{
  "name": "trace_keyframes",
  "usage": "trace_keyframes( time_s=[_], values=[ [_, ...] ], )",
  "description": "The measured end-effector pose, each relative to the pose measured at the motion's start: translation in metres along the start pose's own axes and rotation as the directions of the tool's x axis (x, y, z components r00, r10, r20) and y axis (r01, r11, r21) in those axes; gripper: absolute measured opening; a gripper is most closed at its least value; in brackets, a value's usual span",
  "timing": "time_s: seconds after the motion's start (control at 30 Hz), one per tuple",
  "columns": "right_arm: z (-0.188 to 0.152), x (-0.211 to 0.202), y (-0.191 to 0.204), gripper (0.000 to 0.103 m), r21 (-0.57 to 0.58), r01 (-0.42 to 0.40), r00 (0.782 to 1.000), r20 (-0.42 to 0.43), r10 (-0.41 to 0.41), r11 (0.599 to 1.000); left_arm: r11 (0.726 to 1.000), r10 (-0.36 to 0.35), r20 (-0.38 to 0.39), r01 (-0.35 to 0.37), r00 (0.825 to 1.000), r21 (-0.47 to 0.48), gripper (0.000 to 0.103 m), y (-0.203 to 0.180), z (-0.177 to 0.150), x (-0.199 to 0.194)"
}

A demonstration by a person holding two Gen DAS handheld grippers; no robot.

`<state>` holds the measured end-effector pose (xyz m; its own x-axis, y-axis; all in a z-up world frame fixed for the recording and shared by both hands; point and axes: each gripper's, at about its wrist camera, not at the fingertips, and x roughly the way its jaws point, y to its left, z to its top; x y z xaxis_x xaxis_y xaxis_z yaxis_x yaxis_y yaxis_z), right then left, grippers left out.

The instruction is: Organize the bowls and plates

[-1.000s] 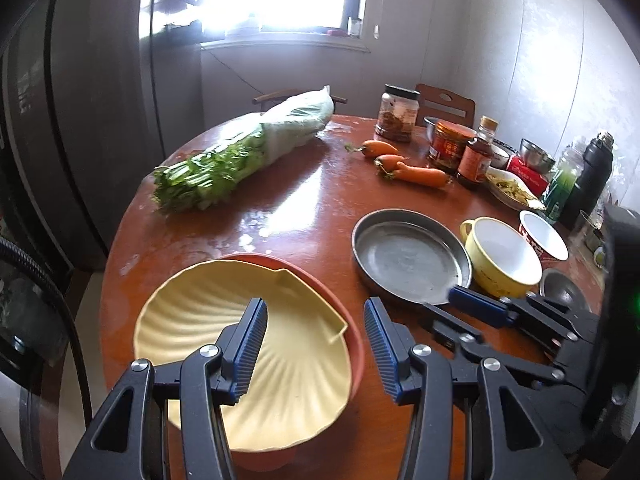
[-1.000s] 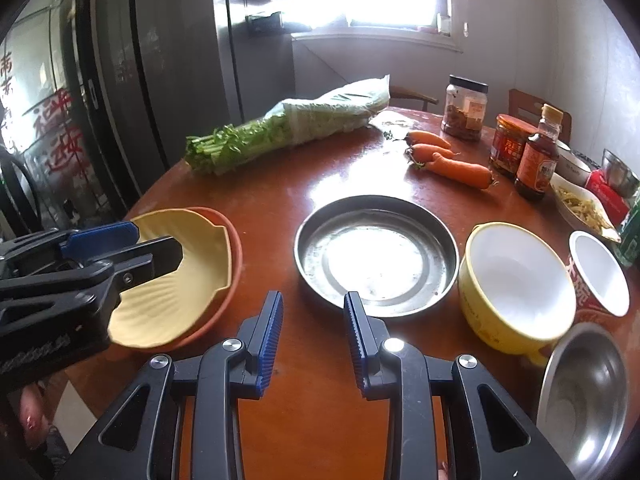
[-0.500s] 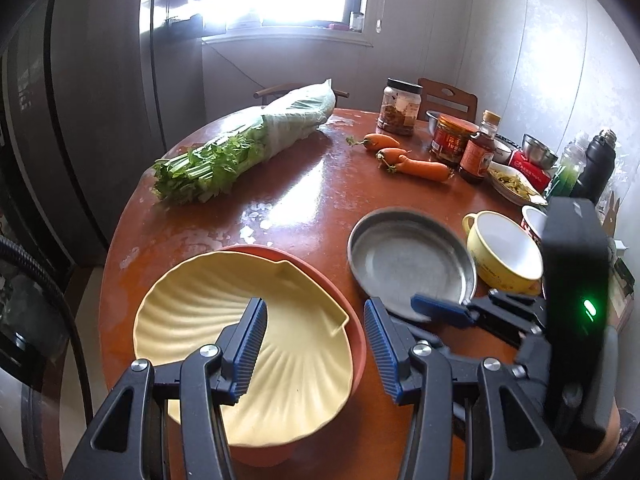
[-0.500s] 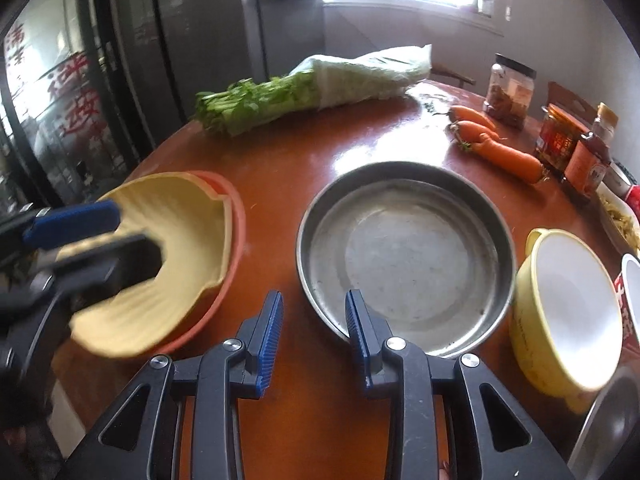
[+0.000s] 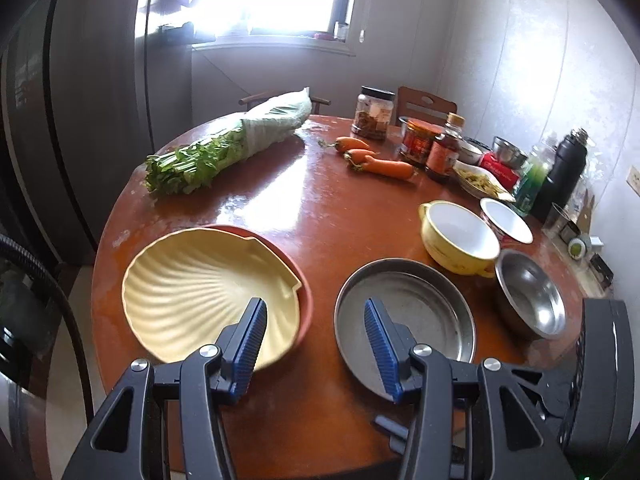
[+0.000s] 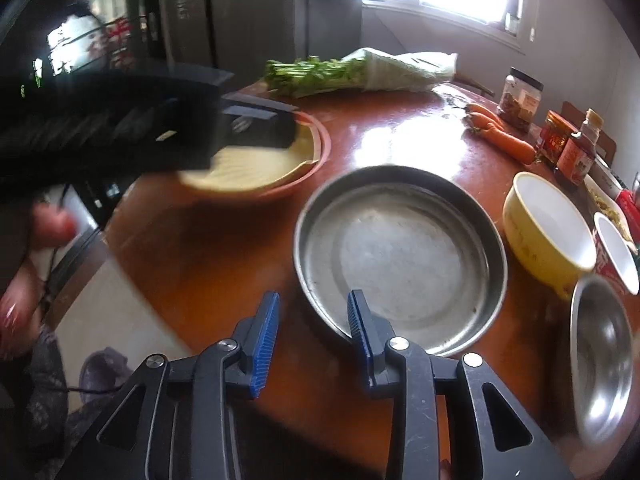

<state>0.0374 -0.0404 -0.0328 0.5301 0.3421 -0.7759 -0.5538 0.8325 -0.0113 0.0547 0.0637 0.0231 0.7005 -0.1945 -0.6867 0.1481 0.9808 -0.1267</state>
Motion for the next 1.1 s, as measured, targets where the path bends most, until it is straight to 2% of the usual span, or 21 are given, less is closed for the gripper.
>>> trace_keyframes(
  time_s=[0.17, 0.27, 0.37, 0.5, 0.63, 1.1],
  values=[
    [-0.024, -0.02, 0.009, 0.038, -0.013, 0.031, 0.999, -0.019, -0.032, 0.999, 1.0, -0.02, -0.014, 0.02, 1.0, 0.006, 0.051, -0.014, -0.014, -0.005],
    [-0.032, -0.031, 0.006, 0.041, 0.01, 0.024, 1.0, -0.001, -0.024, 1.0, 1.0, -0.017, -0.027, 0.018, 0.999, 0.025, 0.051, -0.022, -0.023, -0.002],
    [-0.034, -0.036, 0.0, 0.042, 0.039, 0.012, 1.0, 0.013, -0.012, 0.999, 0.999, -0.015, -0.061, 0.017, 0.998, 0.036, 0.051, -0.029, -0.031, 0.003],
    [-0.034, -0.038, -0.006, 0.042, 0.06, 0.014, 1.0, 0.023, -0.016, 0.998, 0.999, -0.007, -0.061, 0.01, 0.998, 0.041, 0.051, -0.03, -0.034, 0.005],
    [-0.033, -0.043, -0.015, 0.049, 0.094, -0.012, 0.999, 0.043, 0.008, 0.996, 0.999, -0.007, -0.073, 0.01, 0.997, 0.041, 0.051, -0.03, -0.035, 0.01],
    [-0.043, -0.067, -0.05, 0.052, 0.235, 0.061, 0.993, 0.087, -0.084, 0.97, 0.999, -0.004, -0.103, 0.01, 0.995, 0.049, 0.051, -0.032, -0.041, 0.019]
  ],
)
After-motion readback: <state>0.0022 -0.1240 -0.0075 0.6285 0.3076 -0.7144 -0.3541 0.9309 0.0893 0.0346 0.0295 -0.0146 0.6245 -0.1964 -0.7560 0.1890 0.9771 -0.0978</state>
